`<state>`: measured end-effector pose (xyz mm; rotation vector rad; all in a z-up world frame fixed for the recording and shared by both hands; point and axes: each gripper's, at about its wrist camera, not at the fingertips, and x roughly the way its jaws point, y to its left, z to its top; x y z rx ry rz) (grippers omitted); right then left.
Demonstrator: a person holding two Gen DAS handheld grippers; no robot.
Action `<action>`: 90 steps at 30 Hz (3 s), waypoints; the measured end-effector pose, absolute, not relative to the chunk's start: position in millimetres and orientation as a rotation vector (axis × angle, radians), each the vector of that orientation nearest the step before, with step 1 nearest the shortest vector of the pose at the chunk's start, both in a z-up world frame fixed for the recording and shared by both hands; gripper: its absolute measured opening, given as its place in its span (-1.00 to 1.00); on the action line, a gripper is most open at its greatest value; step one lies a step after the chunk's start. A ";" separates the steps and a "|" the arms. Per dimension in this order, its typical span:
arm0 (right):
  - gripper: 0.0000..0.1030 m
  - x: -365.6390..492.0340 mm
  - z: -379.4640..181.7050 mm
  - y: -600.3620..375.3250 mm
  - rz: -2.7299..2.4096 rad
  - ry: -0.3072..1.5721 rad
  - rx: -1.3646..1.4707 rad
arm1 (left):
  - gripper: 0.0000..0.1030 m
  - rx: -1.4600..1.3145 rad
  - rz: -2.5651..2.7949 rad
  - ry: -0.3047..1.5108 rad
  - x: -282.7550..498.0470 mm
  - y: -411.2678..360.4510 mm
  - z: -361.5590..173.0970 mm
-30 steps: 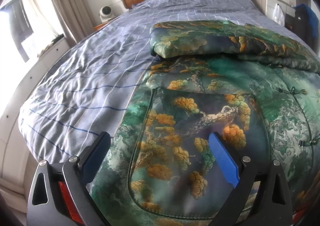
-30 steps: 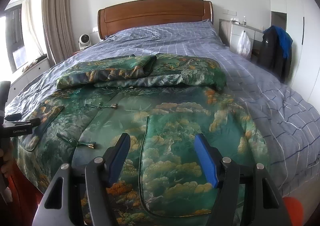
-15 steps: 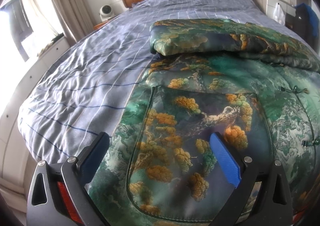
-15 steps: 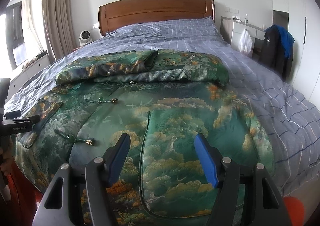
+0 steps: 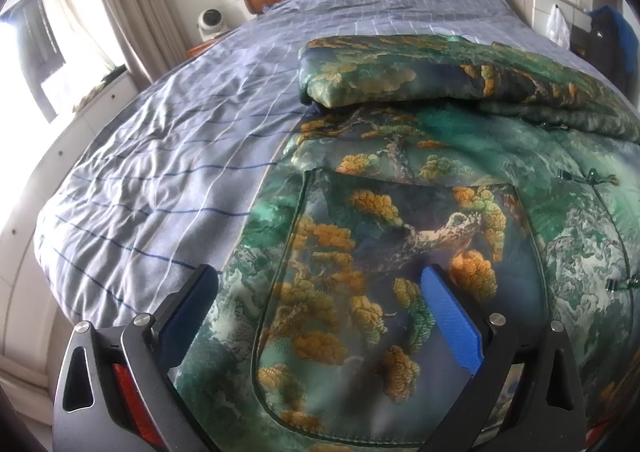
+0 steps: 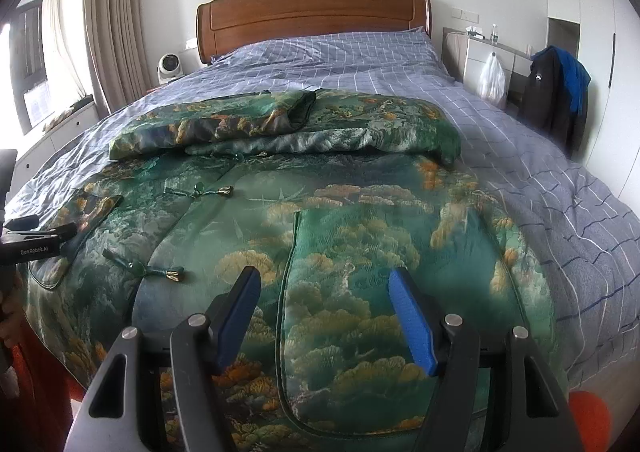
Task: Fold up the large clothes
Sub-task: 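Release the jacket and hold both tools above the folded jacket, then grasp the jacket hem with both tools and fold it up over the collar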
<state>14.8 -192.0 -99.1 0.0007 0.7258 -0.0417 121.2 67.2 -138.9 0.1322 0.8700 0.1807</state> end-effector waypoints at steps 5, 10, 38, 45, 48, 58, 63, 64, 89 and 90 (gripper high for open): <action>0.29 14.1 -88.3 -203.1 -0.030 0.730 0.027 | 0.97 0.166 0.174 0.864 116.7 83.1 -122.9; 0.36 4.5 -58.9 -259.0 -0.073 0.727 0.060 | 0.97 0.063 0.187 0.900 104.0 146.9 -114.9; -0.63 3.5 -94.5 -332.9 0.306 1.253 0.424 | -0.80 -0.270 -0.319 1.347 95.4 148.9 -141.5; -0.68 24.4 -51.1 -347.2 0.429 1.099 0.664 | -0.83 -0.513 -0.435 1.143 119.0 167.5 -71.2; -0.69 44.5 -28.0 -348.4 0.468 1.017 0.698 | -0.83 -0.543 -0.462 1.066 149.9 166.7 -42.5; -0.69 171.3 29.4 -394.3 0.360 0.774 0.779 | -0.85 -0.458 -0.380 0.899 294.9 161.0 23.1; -0.70 263.3 -1.1 -419.4 0.218 0.785 0.828 | -0.84 -0.488 -0.272 0.927 388.1 152.0 -3.4; -0.70 276.2 -8.8 -419.1 0.199 0.795 0.825 | -0.83 -0.461 -0.243 0.943 403.8 142.1 -13.6; 0.26 292.2 -5.6 -377.0 0.303 0.847 0.611 | 0.94 -0.304 -0.258 0.928 375.1 141.1 -28.6; 0.26 289.1 -5.3 -360.9 0.359 0.856 0.596 | 0.94 -0.212 -0.302 0.922 360.1 119.0 -32.9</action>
